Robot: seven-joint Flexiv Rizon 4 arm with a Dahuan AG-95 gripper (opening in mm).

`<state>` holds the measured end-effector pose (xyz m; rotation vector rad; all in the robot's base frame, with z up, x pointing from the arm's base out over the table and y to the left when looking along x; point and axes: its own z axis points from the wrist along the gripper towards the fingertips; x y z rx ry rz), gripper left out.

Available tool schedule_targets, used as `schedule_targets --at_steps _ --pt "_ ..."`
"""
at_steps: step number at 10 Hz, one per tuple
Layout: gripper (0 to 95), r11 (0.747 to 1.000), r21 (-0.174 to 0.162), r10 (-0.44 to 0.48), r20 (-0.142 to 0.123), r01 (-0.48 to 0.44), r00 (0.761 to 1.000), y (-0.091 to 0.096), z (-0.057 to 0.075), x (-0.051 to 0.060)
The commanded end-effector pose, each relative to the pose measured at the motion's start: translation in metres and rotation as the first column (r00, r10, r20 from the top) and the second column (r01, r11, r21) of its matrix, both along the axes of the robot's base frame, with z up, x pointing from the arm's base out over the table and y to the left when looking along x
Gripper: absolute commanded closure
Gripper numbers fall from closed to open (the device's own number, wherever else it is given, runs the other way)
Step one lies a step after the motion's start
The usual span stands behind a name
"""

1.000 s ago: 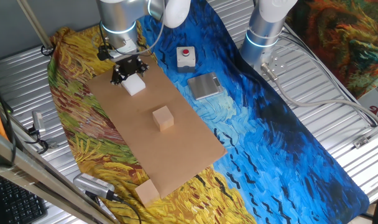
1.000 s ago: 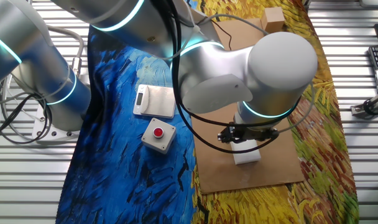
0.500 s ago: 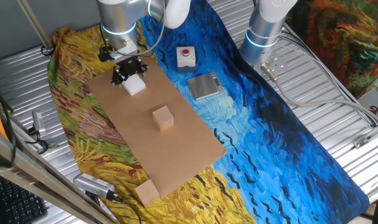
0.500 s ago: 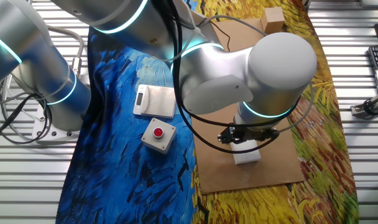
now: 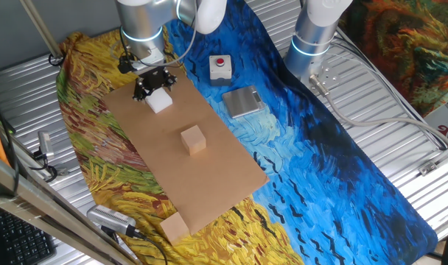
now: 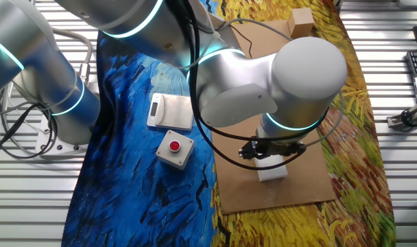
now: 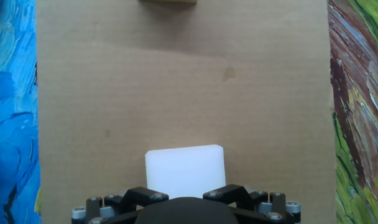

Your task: Clean the tabletop with a sponge

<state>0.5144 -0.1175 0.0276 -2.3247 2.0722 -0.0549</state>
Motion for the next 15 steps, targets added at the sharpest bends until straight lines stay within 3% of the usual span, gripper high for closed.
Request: schedule_targets --at_steps 1,12,13,15 --pt "0.0 1.0 -0.003 0.001 0.002 -0.001 1.0 -0.002 -0.001 -0.001" --pt "0.0 1.0 0.001 -0.011 0.009 0.011 1.0 -0.006 -0.013 0.0" --pt "19.0 1.0 0.002 -0.012 0.009 0.012 1.0 -0.006 -0.014 0.0" --pt "19.0 1.0 0.004 -0.014 0.01 0.014 1.0 -0.006 -0.014 0.001"
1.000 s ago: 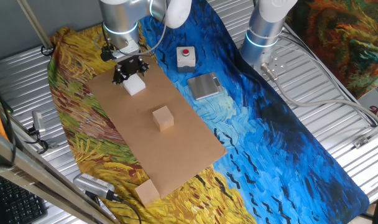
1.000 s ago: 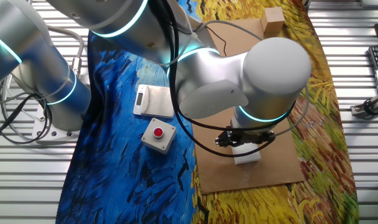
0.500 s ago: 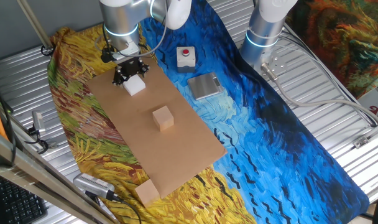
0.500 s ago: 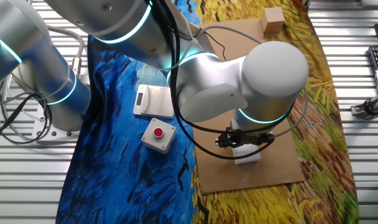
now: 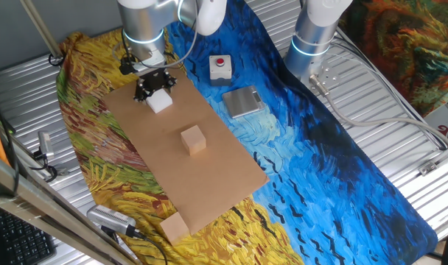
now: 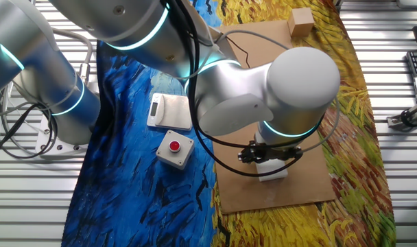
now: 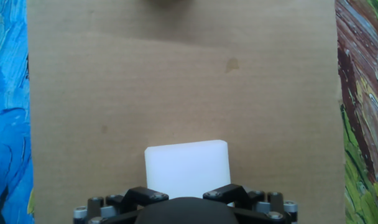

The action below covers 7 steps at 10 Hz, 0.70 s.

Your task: Clean the tabletop with a sponge

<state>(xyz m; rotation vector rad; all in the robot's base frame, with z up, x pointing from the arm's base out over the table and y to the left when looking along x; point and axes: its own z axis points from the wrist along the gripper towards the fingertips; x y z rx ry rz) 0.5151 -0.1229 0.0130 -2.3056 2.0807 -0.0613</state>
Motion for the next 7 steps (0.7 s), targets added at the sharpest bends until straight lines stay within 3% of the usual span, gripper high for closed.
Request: schedule_targets --at_steps 1,7 --pt "19.0 1.0 -0.001 -0.003 0.001 0.003 1.0 -0.0004 0.0003 0.0002" --pt "19.0 1.0 0.0 -0.019 -0.001 0.019 1.0 -0.0003 0.0002 0.0004"
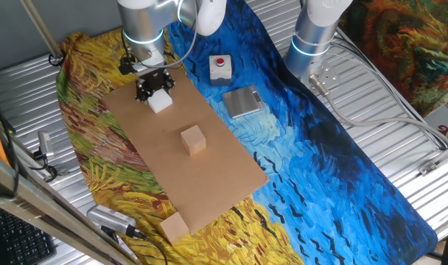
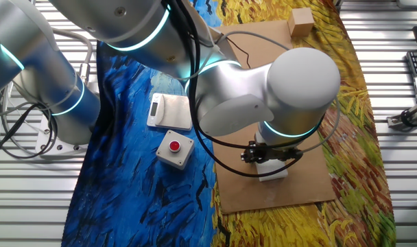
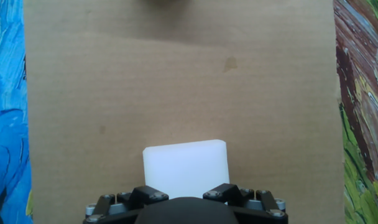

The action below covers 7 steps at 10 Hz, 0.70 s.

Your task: Clean the tabletop with a sponge

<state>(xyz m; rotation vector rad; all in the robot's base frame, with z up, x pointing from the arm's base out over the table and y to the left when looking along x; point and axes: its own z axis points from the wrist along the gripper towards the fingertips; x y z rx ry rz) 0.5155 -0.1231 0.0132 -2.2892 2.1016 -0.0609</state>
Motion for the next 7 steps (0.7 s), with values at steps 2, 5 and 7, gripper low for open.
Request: schedule_targets --at_steps 2,5,7 --pt "19.0 1.0 0.001 -0.003 0.0 0.003 1.0 -0.0001 0.0 0.0" --pt "38.0 1.0 0.002 -0.011 0.0 0.011 1.0 -0.0001 0.0 0.0" --pt "38.0 1.0 0.002 -0.014 0.0 0.014 1.0 -0.0001 0.0001 0.0002"
